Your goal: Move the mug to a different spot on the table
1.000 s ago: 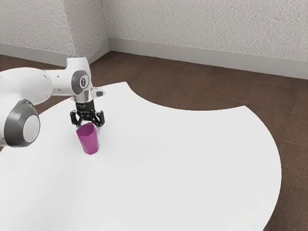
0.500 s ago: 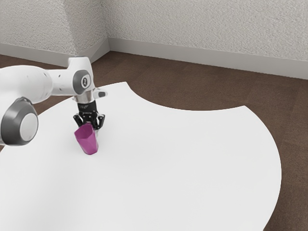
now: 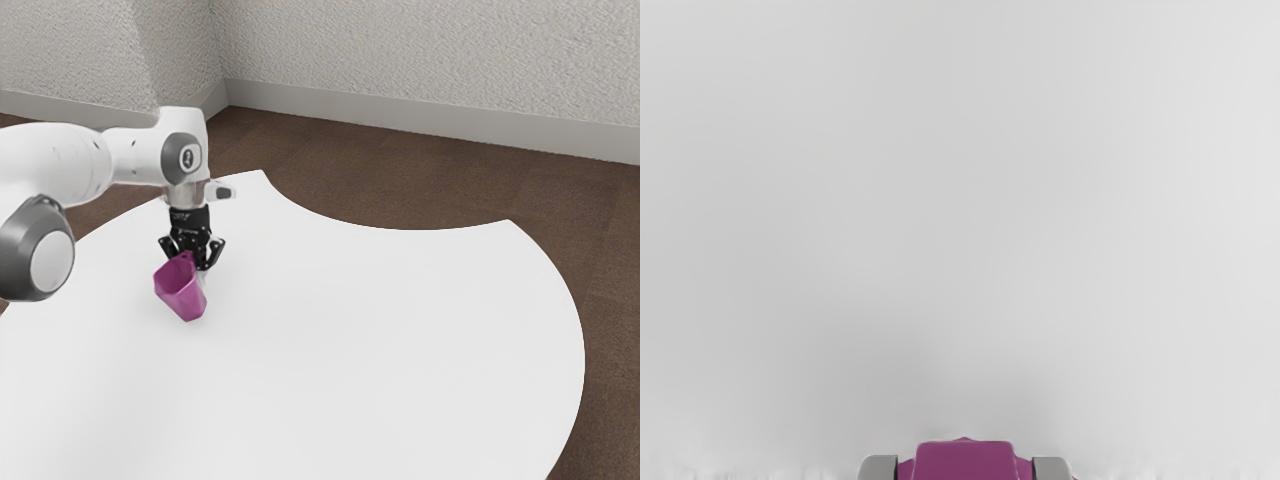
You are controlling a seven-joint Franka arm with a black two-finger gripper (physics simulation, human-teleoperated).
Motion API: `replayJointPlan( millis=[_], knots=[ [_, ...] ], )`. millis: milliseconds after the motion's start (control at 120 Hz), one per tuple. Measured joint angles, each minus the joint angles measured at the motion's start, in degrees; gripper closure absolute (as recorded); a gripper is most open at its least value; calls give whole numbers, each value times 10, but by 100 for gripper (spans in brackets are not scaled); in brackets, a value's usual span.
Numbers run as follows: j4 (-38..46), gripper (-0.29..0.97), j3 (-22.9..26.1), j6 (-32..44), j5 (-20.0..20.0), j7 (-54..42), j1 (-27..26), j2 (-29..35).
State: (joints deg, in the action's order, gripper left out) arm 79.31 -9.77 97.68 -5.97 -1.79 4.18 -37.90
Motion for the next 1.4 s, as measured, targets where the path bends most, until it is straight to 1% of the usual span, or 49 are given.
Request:
replayJointPlan(
  millis=[175, 367, 600, 667, 858, 1100, 1158, 1308, 1400],
  knots=[
    [51, 70, 0, -29, 13, 19, -34, 38],
    [61, 72, 7, -42, 16, 40, -67, 43],
    [56, 75, 10, -47, 14, 60, -80, 18],
    [53, 76, 19, -46, 14, 65, -81, 12],
    [23, 79, 35, -43, 16, 76, -87, -12],
    [-7, 79, 41, -36, 18, 89, -98, -34],
    [-7, 70, 41, -32, 17, 92, -102, -38],
    [-8, 38, 44, -20, 9, 97, -107, -38],
    [-8, 25, 50, -11, 7, 99, -108, -36]
  ],
)
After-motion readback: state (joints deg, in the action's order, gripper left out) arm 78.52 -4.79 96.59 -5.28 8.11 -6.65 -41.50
